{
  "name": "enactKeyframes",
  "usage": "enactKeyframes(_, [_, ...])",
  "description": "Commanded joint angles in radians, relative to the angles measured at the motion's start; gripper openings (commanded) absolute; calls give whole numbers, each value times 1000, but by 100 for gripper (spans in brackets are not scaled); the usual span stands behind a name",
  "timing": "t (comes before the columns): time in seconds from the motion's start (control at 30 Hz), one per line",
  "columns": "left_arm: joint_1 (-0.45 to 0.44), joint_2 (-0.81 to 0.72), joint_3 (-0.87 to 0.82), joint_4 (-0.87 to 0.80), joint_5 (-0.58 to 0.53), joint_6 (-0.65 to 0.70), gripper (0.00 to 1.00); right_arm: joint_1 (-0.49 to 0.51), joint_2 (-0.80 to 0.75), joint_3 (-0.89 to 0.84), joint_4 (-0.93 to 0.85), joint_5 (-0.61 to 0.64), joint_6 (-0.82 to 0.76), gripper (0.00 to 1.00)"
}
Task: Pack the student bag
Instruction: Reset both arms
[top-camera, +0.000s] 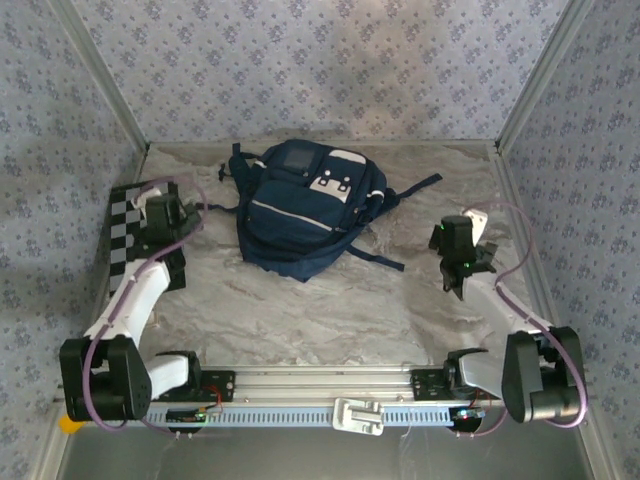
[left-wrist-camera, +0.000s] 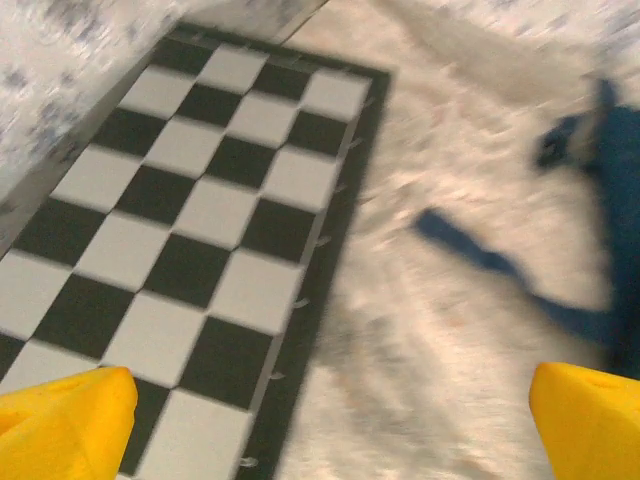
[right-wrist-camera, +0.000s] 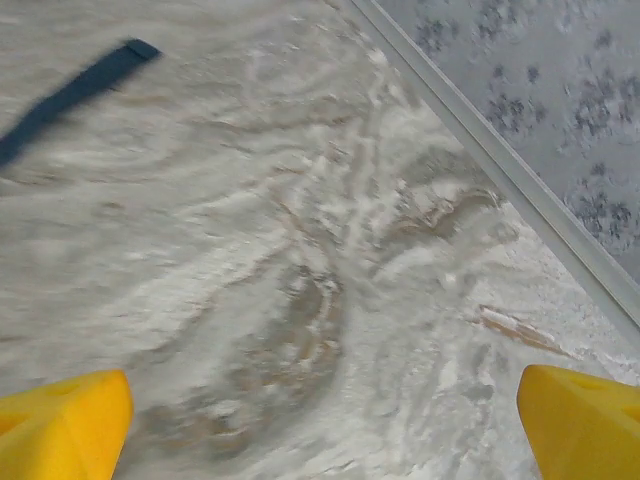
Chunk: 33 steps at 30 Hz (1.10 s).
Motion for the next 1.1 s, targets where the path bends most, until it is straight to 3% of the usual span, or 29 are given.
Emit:
enactKeyframes(0.0, [12, 60, -178, 455, -68, 159, 100, -49, 89, -78, 412, -110, -142, 100])
enactKeyframes(0.07, [12, 112, -249, 641, 2, 207, 100, -65, 175, -77, 497, -172, -175, 100])
enactKeyframes(0.13, [11, 186, -275, 749, 72, 240, 100, -69, 203, -34, 462, -268, -236, 100])
enactKeyframes(0.2, [4, 251, -288, 829, 118, 264, 100, -71, 247, -73, 607, -394, -338, 100])
enactKeyframes(0.3, [-11, 357, -337, 1024, 255, 344, 100, -101, 354, -119, 774, -462, -326, 100])
enactKeyframes(0.4, [-13, 354, -262, 873, 231, 333, 100, -128, 341, -96, 713, -462, -298, 100])
enactKeyframes(0.43, [9, 356, -270, 890, 272, 320, 100, -123, 345, -102, 732, -453, -300, 100])
enactKeyframes(1.07, [1, 353, -266, 882, 268, 330, 100, -124, 338, -96, 710, -471, -306, 100])
